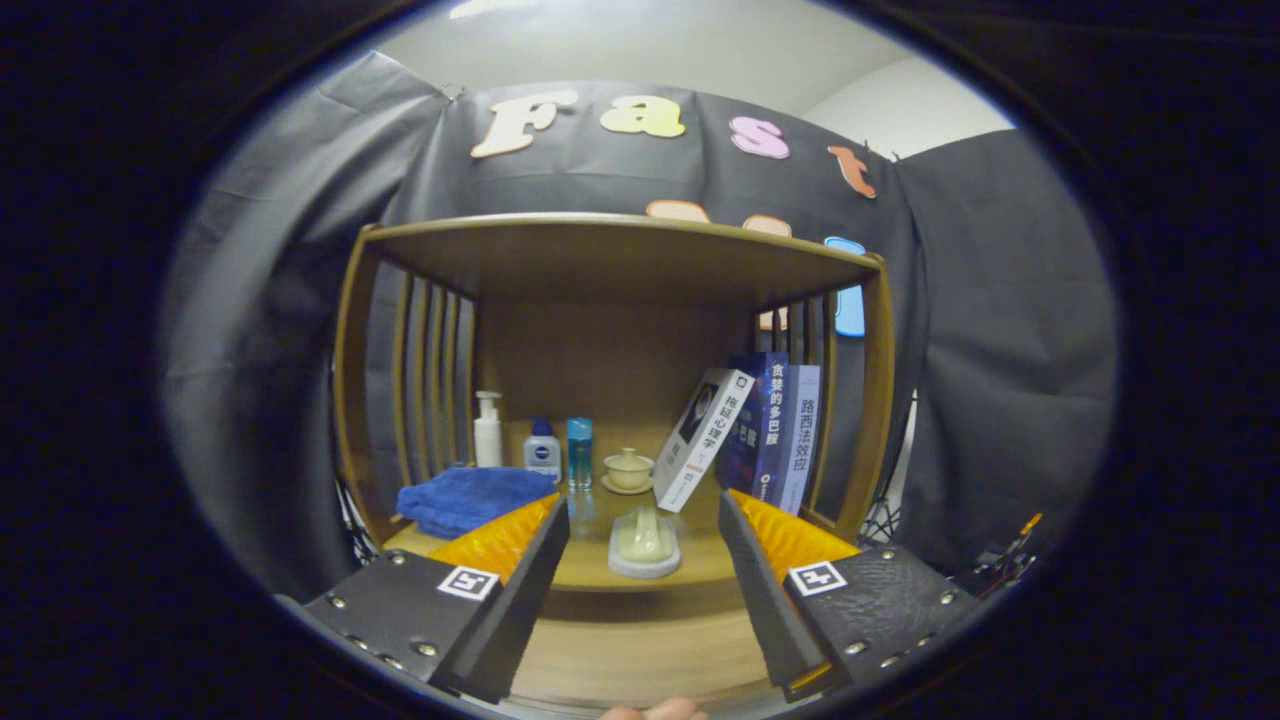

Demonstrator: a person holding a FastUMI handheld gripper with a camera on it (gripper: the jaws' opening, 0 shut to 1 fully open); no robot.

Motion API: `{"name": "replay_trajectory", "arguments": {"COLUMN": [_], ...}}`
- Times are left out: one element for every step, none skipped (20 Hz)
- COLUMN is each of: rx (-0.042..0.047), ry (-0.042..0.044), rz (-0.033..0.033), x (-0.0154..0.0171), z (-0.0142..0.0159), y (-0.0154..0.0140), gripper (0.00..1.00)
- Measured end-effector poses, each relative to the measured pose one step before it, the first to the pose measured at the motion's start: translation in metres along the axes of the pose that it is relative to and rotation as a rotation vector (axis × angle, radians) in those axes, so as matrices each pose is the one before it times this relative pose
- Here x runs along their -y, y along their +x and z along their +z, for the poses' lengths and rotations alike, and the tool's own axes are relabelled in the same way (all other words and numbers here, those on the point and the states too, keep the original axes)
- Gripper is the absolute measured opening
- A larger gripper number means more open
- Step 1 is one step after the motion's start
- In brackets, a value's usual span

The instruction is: Pull open the drawer, take out the items inside it, and place them on the countertop above the cabinet.

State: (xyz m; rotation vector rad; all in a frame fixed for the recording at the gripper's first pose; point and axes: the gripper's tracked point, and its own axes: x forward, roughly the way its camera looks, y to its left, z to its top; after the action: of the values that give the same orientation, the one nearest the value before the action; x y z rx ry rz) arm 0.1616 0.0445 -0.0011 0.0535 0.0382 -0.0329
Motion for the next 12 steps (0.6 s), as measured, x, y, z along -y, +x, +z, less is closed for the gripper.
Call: {"name": "replay_trajectory", "arguments": {"rx": [-0.00045, -0.00221, -0.00254, -0.00796, -0.00865, -0.00746, -0.01165, -0.01949, -0.01875, -0.01110, -0.00903, -0.00605], "ry": [0.00039, -0.00182, -0.00449, -0.00673, -0.01174, -0.01010, -0.00441, -0.00153, -0.00199, 0.00516, 0.01324, 0.01717], "rz": [-0.00573, -0.00584, -0.00732, -0.00749, -0.00633, -0.00622, -0.00298, -0.00018, -0.00433, -0.00304, -0.00259, -0.00137], "x": [0.00096, 0.00157, 0.00190, 0.00113, 0.00130, 0.00170, 0.00045, -0.00037, 0.00152, 0.00097, 0.00066, 0.00063], "z": [-0.00791, -0.00775, -0.00795, -0.00928, -0.00828, -0.00918, -0.00947, -0.01206, -0.01128, -0.00877, -0.00842, -0.00810], "y": [-0.01200, -0.00909, -0.00678, -0.00652, -0.00689, -0.00546, -0.00555, -0.00632, -0.00553, -0.00579, -0.00470, -0.00324], "gripper": [0.90, 0.90, 0.90, 0.90, 0.90, 0.90, 0.90, 0.90, 0.90, 0.90, 0.90, 0.90]}}
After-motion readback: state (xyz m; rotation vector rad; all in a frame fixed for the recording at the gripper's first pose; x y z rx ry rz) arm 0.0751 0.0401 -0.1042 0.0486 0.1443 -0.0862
